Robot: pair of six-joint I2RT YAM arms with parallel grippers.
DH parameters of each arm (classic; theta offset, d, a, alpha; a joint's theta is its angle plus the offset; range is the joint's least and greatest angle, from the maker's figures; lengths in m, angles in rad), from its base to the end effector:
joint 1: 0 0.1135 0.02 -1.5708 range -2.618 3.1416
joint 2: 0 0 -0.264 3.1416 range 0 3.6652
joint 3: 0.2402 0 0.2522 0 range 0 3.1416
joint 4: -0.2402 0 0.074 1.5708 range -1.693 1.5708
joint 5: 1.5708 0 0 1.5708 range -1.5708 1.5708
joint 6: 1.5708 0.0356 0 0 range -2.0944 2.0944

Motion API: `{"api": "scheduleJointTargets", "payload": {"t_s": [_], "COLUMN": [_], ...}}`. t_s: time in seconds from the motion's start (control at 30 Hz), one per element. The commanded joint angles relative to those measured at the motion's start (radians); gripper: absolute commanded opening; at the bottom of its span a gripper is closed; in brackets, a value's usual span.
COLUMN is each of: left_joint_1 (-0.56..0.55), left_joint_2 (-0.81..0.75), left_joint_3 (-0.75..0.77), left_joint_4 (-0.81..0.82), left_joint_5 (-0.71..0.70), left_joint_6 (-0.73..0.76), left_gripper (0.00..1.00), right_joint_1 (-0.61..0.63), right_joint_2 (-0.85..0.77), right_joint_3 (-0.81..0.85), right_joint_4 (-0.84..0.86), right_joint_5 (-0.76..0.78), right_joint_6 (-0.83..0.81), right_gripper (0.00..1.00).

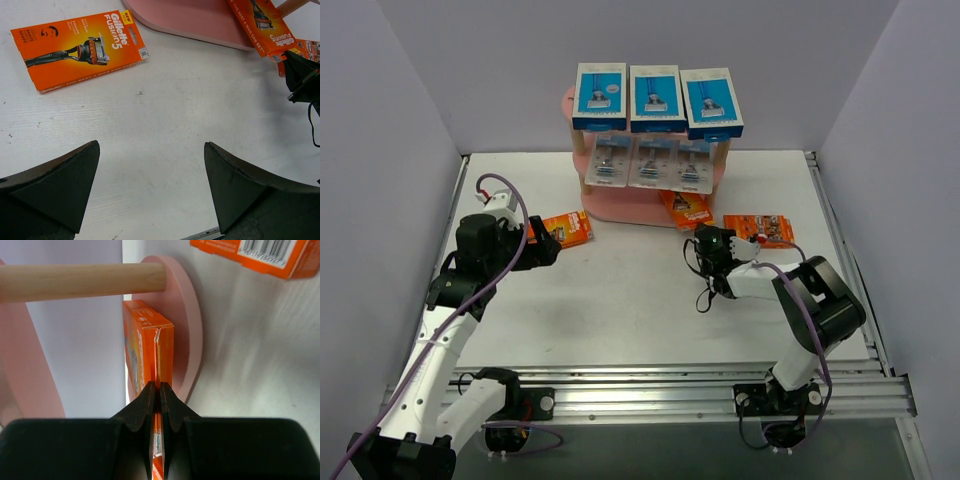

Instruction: Place and organize the shaving razors onto the shelf

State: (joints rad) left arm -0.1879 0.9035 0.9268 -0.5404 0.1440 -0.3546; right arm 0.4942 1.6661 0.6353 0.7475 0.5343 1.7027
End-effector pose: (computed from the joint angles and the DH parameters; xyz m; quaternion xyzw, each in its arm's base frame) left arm 0.1907 -0.0415 0.3326 -0.0357 0.8622 -0.1943 0.4665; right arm 0.2929 0.1372 0.1678 0.5687 0.5448 0.4195 0.4514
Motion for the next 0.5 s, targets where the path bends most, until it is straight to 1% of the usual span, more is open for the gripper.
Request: {"api": "scheduleJointTargets", "payload": {"t_s": [0.0, 0.13, 0.3, 0.47], "left_joint_1": [-0.002, -0.001, -0.002, -0.002], "left_joint_2": [0.0, 0.002, 0.005, 0.009], "left_joint_3": [0.015, 0.015, 0.014, 0.014], "left_joint_4": [0.037, 0.04, 0.04, 0.042], "left_joint_5": [0.025, 0.034, 0.039, 0.043], "left_joint_6": [0.009, 0.006, 0.006, 0.005], "left_gripper": [0.94, 0.94, 0.94, 0.94], "right_joint_1": [0.026, 0.052, 0.076, 0.079], "right_joint_2": [0.017, 0.052, 0.089, 0.113], "right_joint_3": [0.073, 0.122, 0.207, 0.214], "right_joint_4": [-0.095, -0.189, -0.316, -0.33], "right_joint_5": [0.144, 0.188, 0.236, 0.24], "right_joint_6": [0.086, 0.173, 0.229, 0.285], "right_gripper": [0.0, 0.0, 0.0, 0.0]}}
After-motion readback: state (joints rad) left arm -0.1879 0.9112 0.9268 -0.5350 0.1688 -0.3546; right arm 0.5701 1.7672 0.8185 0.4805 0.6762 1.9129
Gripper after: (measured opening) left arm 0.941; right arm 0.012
